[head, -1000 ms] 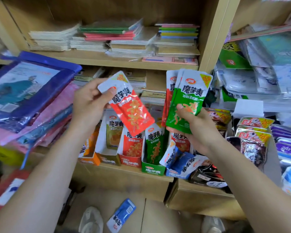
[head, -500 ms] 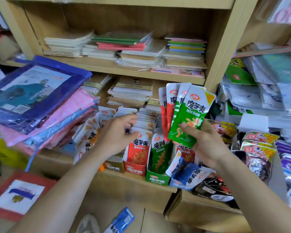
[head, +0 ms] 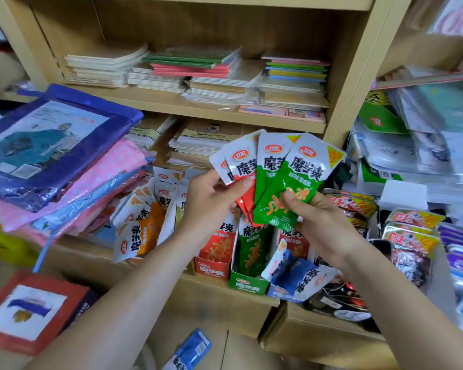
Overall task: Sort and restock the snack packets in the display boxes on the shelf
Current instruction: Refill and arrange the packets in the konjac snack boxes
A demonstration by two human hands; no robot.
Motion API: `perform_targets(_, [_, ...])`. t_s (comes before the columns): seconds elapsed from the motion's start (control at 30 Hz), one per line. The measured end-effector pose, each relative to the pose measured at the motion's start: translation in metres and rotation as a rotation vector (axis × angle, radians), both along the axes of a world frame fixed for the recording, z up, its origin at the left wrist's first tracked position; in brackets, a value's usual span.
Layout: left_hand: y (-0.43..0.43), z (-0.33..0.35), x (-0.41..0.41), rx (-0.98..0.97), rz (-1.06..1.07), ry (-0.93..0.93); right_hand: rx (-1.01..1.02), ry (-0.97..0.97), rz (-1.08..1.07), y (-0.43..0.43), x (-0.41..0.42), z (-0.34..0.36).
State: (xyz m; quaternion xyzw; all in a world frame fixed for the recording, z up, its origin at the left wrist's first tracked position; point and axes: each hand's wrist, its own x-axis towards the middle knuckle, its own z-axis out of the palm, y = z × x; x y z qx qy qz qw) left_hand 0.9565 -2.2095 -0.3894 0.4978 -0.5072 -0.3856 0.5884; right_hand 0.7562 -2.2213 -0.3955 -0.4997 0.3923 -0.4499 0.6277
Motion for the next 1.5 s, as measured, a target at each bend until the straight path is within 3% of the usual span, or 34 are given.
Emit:
perform_targets(0.2, [-0.006, 0.0, 0.025, -0.061, 0.161, 0.055, -0.069, -0.042, -0.067, -0.012, -0.005, -0.004])
perform_targets(0.33, [-0.009, 0.0, 0.049, -0.099, 0.255, 0.04, -0.248, 0.265, -0.206, -0.014, -0.007, -0.011])
perform_targets(0.47, [-0.007, 0.0, 0.064, -0.081, 0.285, 0.031, -0.233, 0.273, -0.055, -0.014, 0.001, -0.012])
perform_targets(0.53, [-0.005, 0.001, 0.066, -0.079, 0.289, 0.061, -0.31, 0.488, 0.024, -0.017, 0.002, -0.015])
perform_targets(0.6, [-0.004, 0.0, 0.068, -0.075, 0.3, 0.056, -0.456, 0.729, -0.061, -0.022, -0.001, -0.02])
perform_targets(0.87, [0.001, 0.0, 0.074, -0.16, 0.425, -0.055, -0.489, 0.78, -0.109, -0.02, -0.004, -0.023])
perform_targets(0.97, [0.005, -0.004, 0.079, -0.127, 0.422, -0.086, -0.613, 0.791, 0.021, -0.012, 0.005, -0.009])
perform_targets(1.07, [0.011, -0.005, 0.084, -0.095, 0.364, -0.089, -0.637, 0.746, 0.308, -0.003, 0.016, 0.004])
perform_targets(1.13, [0.015, -0.005, 0.087, -0.083, 0.297, -0.095, -0.65, 0.803, 0.375, -0.002, 0.02, 0.002])
perform_targets(1.33, [0.02, -0.022, 0.083, -0.05, 0.196, -0.29, -0.613, 0.74, 0.076, -0.017, 0.015, -0.011])
perform_targets(1.5, [0.022, -0.039, 0.064, -0.022, 0.184, -0.56, -0.701, 0.886, -0.155, -0.027, -0.001, -0.012])
